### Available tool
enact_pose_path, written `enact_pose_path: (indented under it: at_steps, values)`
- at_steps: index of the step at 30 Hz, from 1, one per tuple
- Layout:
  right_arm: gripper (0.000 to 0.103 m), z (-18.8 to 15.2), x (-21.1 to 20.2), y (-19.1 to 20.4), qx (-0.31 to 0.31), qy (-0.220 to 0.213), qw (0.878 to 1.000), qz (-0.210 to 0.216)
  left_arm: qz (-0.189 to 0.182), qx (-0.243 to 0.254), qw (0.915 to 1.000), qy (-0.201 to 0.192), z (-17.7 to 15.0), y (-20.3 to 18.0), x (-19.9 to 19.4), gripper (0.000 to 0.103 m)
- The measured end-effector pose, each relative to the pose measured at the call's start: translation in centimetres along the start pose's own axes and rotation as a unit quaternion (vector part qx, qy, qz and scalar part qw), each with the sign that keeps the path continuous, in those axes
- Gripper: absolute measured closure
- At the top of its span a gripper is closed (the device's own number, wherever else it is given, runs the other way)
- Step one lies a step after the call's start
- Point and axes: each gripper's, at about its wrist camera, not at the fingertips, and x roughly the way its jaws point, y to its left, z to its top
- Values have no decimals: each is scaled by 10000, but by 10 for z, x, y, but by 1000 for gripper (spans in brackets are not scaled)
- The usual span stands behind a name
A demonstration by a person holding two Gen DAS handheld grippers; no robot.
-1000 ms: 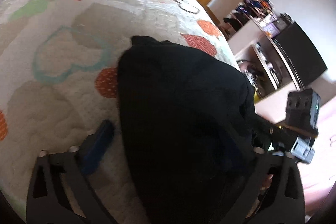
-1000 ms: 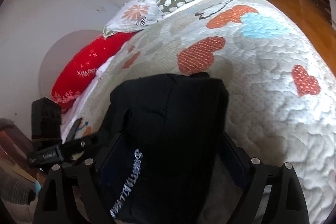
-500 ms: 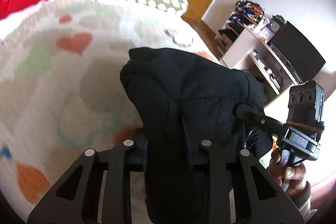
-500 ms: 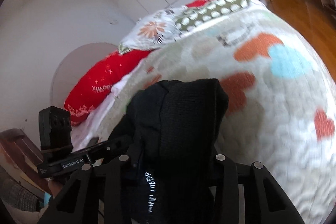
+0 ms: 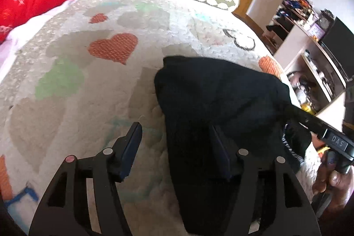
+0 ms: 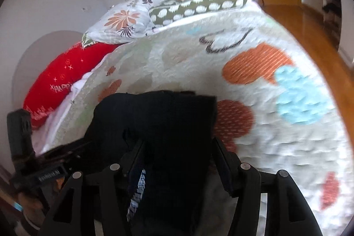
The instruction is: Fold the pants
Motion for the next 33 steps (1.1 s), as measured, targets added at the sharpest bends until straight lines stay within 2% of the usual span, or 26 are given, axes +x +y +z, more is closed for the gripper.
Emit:
enact_pose_path:
  at_steps: [2,3,6,9,10,12,13,15,18,21,25,28,30,32,33]
  values:
    - [47,3,-18,-1,-35,-219,9994,-259,108,91,9997,-216,-3,-6,-17,41]
    - [47,6,-29,0,-53,-415,9988,-243,145,143,9993,-312,-5,-10,-23,41]
    - [47,14,-43,14,-291,-729,9967,207,257,306,9977,-552,-6,-28,-32,39]
    - [50,18,-24,30,-586,-533,9962,359,441,508,9965,-491,-12,-43,-19,39]
    - [53,20,-16,33,-608,-479,9963,366,488,579,9964,-390,-16,-46,-12,39]
    - [59,21,8,33,-653,-257,9975,102,594,613,9962,-196,-20,-47,4,39]
    - [59,20,23,30,-629,-104,9979,-113,649,583,9960,-206,-22,-46,8,33]
    - [59,17,39,22,-529,3,9985,-112,671,457,9963,-282,-23,-42,12,26]
    - [59,14,38,21,-600,-83,9981,-102,633,292,9973,-242,-21,-37,13,24]
    - [59,18,24,24,-595,-59,9982,-55,718,338,9964,-295,-22,-40,8,24]
    - [59,3,-21,31,-654,-287,9974,60,758,351,9960,-318,-25,-44,2,24]
    - [59,-19,-28,37,-779,-139,9967,-161,787,320,9958,-338,-28,-45,0,24]
    - [58,-37,-18,37,-932,64,9944,-492,765,293,9960,-347,-30,-46,-1,24]
    - [54,-48,-8,35,-994,31,9922,-746,825,312,9954,-373,-31,-48,-2,24]
    - [54,-50,-7,33,-962,-28,9926,-744,849,329,9951,-393,-32,-49,-3,24]
